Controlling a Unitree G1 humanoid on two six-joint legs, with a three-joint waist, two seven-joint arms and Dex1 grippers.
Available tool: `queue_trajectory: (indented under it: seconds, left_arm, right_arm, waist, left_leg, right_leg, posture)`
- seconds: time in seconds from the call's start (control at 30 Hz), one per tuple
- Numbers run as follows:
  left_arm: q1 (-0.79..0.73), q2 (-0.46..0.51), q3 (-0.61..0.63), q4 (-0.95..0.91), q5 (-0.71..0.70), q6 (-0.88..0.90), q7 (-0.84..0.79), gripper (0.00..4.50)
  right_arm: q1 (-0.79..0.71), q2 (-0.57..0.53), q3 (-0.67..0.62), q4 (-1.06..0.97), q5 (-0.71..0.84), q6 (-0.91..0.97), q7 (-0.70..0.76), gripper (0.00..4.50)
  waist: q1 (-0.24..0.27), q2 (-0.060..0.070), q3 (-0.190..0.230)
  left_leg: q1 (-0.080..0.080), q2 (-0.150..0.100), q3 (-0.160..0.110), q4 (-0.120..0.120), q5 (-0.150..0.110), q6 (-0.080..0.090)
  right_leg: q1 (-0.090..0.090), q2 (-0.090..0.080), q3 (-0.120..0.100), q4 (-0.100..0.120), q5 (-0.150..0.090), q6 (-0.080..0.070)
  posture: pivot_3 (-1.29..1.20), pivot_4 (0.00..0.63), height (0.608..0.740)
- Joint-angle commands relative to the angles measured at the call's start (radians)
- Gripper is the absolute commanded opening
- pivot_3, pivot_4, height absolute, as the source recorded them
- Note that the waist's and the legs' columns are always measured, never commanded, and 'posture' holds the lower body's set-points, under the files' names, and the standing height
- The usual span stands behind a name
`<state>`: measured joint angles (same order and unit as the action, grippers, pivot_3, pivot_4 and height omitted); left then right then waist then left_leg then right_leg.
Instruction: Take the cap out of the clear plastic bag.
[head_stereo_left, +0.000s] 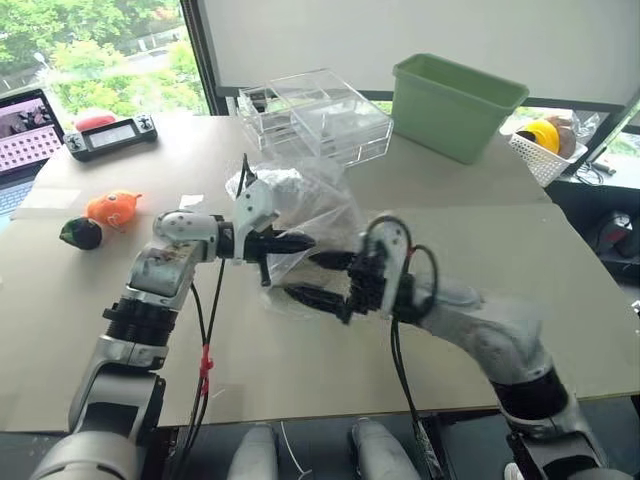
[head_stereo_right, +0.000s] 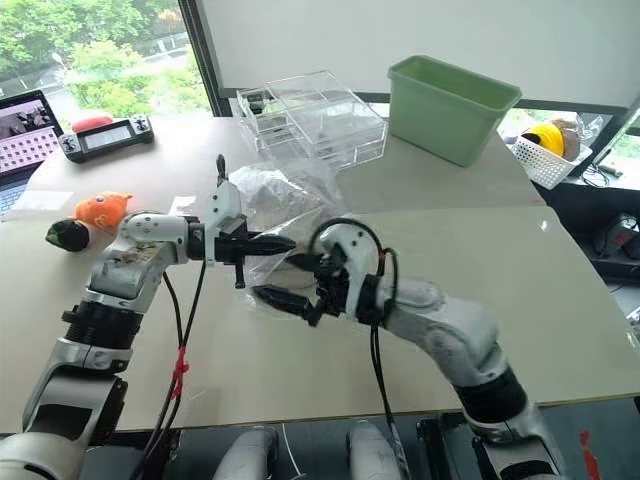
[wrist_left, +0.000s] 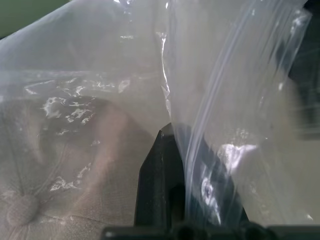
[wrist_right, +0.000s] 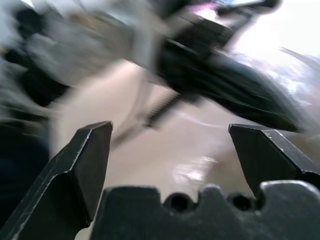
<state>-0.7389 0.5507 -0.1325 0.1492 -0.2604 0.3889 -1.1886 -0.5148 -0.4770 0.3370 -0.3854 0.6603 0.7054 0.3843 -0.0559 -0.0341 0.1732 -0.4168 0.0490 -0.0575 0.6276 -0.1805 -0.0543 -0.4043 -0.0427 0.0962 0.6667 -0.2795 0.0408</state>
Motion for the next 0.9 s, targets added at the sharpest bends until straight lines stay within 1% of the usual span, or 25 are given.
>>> queue_trajectory:
  seconds: [0.03, 0.13, 0.23, 0.3, 0.4, 0.47, 0.63, 0.73, 0.9]
  left_arm:
    - [-0.009, 0.002, 0.023, -0.045, -0.03, 0.014, 0.01, 0.01]
    - [-0.021, -0.011, 0.033, -0.058, -0.058, 0.041, 0.023, 0.01]
    - [-0.033, -0.019, 0.049, -0.074, -0.086, 0.07, 0.036, 0.01]
    - [-0.046, -0.021, 0.057, -0.079, -0.105, 0.092, 0.045, 0.01]
    - [-0.066, -0.022, 0.059, -0.067, -0.109, 0.098, 0.05, 0.01]
    - [-0.071, -0.022, 0.057, -0.062, -0.109, 0.096, 0.052, 0.01]
    - [-0.07, -0.024, 0.051, -0.067, -0.117, 0.101, 0.056, 0.01]
    - [-0.067, -0.024, 0.051, -0.072, -0.117, 0.104, 0.058, 0.01]
    - [-0.059, -0.02, 0.048, -0.075, -0.111, 0.101, 0.059, 0.01]
  right_arm:
    - [-0.027, -0.009, 0.099, 0.069, -0.309, -0.196, -0.016, 4.5]
    - [-0.042, -0.011, 0.182, 0.159, -0.516, -0.319, -0.038, 4.5]
    - [-0.041, 0.0, 0.221, 0.223, -0.645, -0.397, -0.041, 4.5]
    - [-0.037, 0.011, 0.24, 0.25, -0.695, -0.427, -0.026, 4.5]
    - [-0.016, 0.037, 0.248, 0.232, -0.702, -0.438, 0.033, 4.5]
    - [-0.015, 0.042, 0.253, 0.244, -0.747, -0.441, 0.044, 4.5]
    - [-0.051, 0.076, 0.275, 0.377, -0.941, -0.389, -0.038, 4.5]
    - [-0.052, 0.11, 0.252, 0.416, -1.001, -0.344, -0.083, 4.5]
    - [-0.038, 0.134, 0.228, 0.42, -1.063, -0.339, -0.113, 4.5]
  waist:
    - [0.006, 0.0, 0.0]
    - [0.009, 0.0, 0.0]
    - [0.011, 0.0, 0.0]
    - [0.01, 0.0, 0.0]
    - [0.01, 0.0, 0.0]
    - [0.01, 0.0, 0.0]
    - [0.011, 0.0, 0.0]
    - [0.009, 0.0, 0.0]
    - [0.015, 0.0, 0.0]
  left_leg:
    - [0.0, 0.0, 0.0, 0.0, 0.0, 0.0]
    - [-0.002, 0.0, 0.0, 0.0, 0.0, 0.0]
    - [-0.002, 0.0, 0.0, 0.0, 0.0, 0.0]
    - [-0.002, 0.0, 0.0, 0.0, 0.0, 0.0]
    - [-0.002, 0.0, 0.0, 0.0, 0.0, 0.0]
    - [-0.002, 0.0, -0.001, 0.0, 0.0, 0.0]
    - [-0.002, 0.0, 0.0, 0.0, 0.0, 0.0]
    - [0.0, 0.0, 0.0, 0.0, 0.0, 0.0]
    - [0.001, 0.0, -0.001, 0.001, 0.0, 0.0]
  right_leg:
    - [0.0, 0.0, 0.0, -0.001, 0.0, 0.0]
    - [-0.001, 0.0, 0.0, -0.001, 0.0, 0.0]
    - [-0.001, 0.0, 0.0, -0.001, 0.0, 0.0]
    - [-0.001, 0.0, 0.0, -0.001, 0.0, 0.0]
    - [-0.001, 0.0, 0.0, 0.0, 0.0, 0.0]
    - [-0.001, 0.0, 0.0, 0.0, 0.0, 0.0]
    - [-0.001, 0.0, 0.0, 0.0, 0.0, -0.001]
    - [0.0, 0.0, 0.0, 0.0, 0.0, -0.001]
    - [0.001, 0.0, 0.0, 0.001, 0.0, -0.001]
  posture:
    - [0.0, 0.15, 0.735]
    - [0.0, 0.15, 0.735]
    - [0.0, 0.15, 0.735]
    - [0.0, 0.15, 0.735]
    - [0.0, 0.15, 0.735]
    - [0.0, 0.15, 0.735]
    - [0.0, 0.15, 0.735]
    - [0.0, 0.15, 0.735]
    - [0.0, 0.15, 0.735]
